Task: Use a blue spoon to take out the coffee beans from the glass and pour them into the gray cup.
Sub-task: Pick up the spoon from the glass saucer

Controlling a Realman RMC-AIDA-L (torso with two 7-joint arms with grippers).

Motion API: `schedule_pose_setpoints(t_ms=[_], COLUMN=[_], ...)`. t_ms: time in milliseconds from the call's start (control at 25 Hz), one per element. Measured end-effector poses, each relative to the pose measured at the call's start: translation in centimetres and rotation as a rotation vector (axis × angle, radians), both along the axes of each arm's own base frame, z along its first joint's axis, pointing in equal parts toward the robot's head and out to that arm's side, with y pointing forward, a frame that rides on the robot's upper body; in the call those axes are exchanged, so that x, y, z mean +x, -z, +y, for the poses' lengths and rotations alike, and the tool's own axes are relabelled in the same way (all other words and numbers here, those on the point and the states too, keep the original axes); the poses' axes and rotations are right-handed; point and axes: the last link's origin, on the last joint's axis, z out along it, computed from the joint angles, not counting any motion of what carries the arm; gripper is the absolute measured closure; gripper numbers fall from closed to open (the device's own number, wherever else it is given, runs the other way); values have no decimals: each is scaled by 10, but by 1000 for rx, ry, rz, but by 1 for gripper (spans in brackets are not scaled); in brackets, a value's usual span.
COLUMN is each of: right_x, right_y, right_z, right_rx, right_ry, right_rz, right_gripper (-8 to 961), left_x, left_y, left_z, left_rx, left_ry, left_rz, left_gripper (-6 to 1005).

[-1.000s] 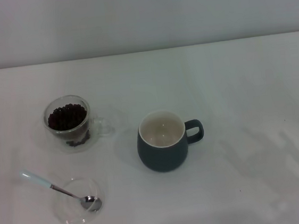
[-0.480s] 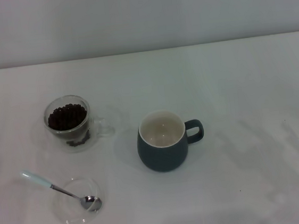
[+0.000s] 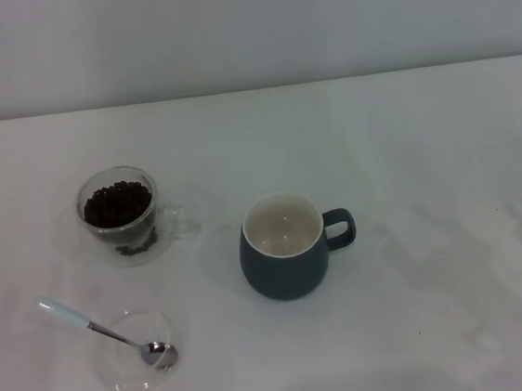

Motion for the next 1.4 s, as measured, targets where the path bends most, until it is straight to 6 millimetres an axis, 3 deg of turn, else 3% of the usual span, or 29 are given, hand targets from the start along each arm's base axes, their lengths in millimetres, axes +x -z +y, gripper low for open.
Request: schedule_pose_setpoints(t_ms=[280, 520, 880, 1400], right_x=[-1, -1, 0, -8], right_y=[-6, -10, -13, -17], right_z=[-1, -1, -5, -18], right_rx=[13, 22, 28, 60], right_ry=[-22, -36, -43, -111], right_rz=[-6, -12, -20, 8], right_gripper=[288, 288, 287, 287], left_x=[8, 15, 10, 12], left_y=[21, 46, 58, 68], left_z=[-4, -3, -10, 6], left_rx=[-168, -336, -378, -476], left_ry=[31, 25, -40, -48], left_rz=[-302, -401, -414, -368], left_gripper=[184, 184, 185, 185])
